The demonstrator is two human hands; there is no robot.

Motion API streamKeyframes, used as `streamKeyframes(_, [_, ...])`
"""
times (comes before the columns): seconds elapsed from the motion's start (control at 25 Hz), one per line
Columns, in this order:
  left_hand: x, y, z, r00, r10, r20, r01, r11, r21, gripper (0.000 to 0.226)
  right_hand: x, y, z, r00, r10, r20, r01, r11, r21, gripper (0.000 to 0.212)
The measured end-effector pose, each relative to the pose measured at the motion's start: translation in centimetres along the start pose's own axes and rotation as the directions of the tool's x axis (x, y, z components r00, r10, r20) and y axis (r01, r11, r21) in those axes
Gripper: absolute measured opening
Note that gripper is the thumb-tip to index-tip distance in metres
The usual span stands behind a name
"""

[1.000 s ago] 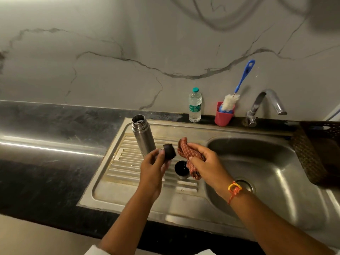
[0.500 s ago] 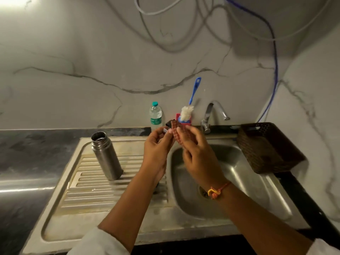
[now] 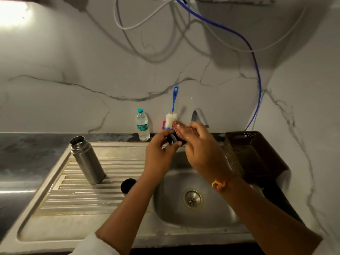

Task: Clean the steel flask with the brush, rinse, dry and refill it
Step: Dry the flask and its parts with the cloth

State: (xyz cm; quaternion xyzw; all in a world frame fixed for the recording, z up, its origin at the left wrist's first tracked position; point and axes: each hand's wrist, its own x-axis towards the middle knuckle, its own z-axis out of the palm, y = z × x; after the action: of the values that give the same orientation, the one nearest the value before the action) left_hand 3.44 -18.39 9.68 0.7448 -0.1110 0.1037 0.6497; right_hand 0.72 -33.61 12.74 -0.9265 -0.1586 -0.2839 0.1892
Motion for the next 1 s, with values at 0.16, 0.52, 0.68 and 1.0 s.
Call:
streamKeyframes(0.16, [0.0,0.2,1.2,0.986,0.162,-0.032,-0.150,0.959,0.238,0.038,0.7,1.9,-1.2,0.995,0.041,0.091,-0.046,0.997,0.057,0.056])
streamKeyframes(0.52, [-0.7,1.4,1.5,0.962,0.267,0.058,-0.269,0.888,0.373,0.037,1.2,1.3,-2.6,0.991,0.099,0.087,-0.111,0.982,0.150,0.050])
streamKeyframes(0.68, [-1.3,2.2,1.2,0.998,-0.003,0.063,0.001,0.999,0.042,0.033,3.2,1.8,-4.8,0.854,0.307,0.420,-0.520,0.520,0.678,0.028])
streamKeyframes(1.0, [-0.5,3.3,2.3,0.985,-0.169,0.026,0.162,0.870,-0.465,0.040,0.3,0.6,-2.5,0.545,0.266,0.795,-0.625,-0.503,0.597,0.028])
